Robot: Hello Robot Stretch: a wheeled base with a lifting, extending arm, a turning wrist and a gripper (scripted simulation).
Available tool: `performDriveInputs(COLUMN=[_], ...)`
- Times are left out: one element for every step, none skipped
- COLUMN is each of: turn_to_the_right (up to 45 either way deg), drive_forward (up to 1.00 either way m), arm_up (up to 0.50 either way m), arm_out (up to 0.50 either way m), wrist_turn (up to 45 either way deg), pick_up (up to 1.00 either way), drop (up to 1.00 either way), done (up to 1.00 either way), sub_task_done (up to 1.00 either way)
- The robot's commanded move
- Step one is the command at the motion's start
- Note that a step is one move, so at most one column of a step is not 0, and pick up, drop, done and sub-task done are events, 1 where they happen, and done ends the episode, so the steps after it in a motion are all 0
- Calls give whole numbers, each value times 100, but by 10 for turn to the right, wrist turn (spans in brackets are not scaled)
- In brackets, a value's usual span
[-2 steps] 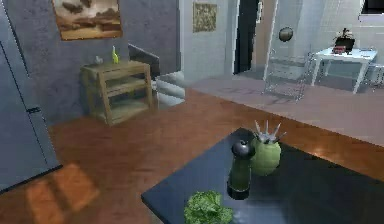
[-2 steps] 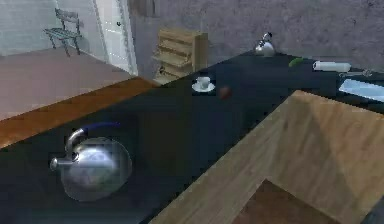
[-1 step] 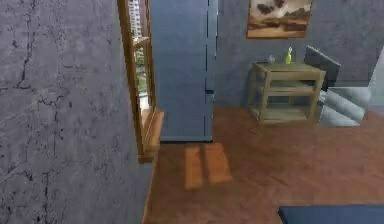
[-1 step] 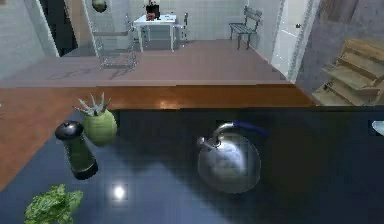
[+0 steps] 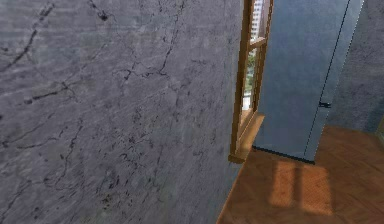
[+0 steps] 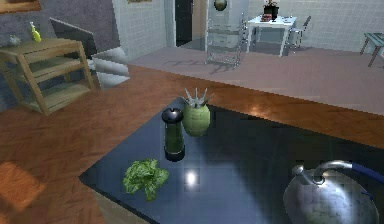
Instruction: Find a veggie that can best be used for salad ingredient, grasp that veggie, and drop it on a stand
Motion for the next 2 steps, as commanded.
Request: performDriveInputs(turn_to_the_right=[0,0], drive_forward=[0,0], arm_up=[50,38], arm_out=[0,0], wrist_turn=[0,0], pick_up=[0,0], drop=[0,0], done=[0,0], sub_task_done=[0,0])
